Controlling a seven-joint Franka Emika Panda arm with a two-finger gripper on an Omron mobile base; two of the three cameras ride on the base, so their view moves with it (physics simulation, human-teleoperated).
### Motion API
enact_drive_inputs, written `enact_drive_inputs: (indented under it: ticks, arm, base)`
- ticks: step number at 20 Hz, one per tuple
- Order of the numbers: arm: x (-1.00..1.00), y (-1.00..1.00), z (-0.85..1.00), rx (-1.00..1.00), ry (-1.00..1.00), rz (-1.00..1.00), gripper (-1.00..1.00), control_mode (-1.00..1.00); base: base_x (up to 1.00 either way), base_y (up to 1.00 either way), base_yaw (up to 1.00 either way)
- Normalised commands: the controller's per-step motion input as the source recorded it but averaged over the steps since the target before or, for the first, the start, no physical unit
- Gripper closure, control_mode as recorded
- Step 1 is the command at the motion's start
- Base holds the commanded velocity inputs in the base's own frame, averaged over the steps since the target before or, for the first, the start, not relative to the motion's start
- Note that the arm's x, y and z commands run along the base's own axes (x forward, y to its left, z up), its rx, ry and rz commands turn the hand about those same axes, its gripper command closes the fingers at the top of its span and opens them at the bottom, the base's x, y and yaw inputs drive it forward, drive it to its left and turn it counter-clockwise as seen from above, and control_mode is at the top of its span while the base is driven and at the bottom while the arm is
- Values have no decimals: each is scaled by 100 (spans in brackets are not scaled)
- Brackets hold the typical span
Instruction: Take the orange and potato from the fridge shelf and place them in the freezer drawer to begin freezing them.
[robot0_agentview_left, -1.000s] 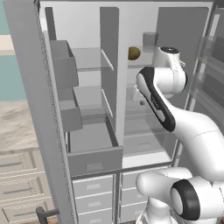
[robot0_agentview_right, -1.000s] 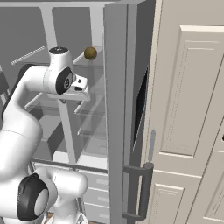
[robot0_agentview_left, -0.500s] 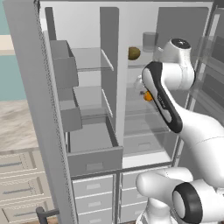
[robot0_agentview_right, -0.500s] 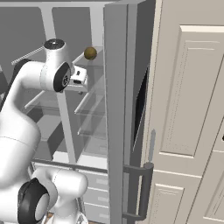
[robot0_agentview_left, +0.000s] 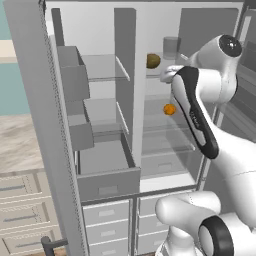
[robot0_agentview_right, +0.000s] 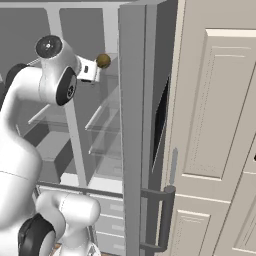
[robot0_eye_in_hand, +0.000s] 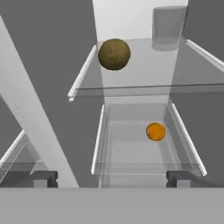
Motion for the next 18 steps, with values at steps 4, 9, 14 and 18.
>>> enact_drive_inputs:
  ticks: [4,9,14,18]
  arm:
    - [10,-28,54,1,-39,-6,-100,-100]
    - [30,-18,33,7,-20,-3,-100,-100]
    - [56,-3,7,1,16,0,-100,-100]
    - [55,-2,2,0,37,0,-100,-100]
  base:
    - [0,0,0]
    - [0,0,0]
    - [0,0,0]
    - [0,0,0]
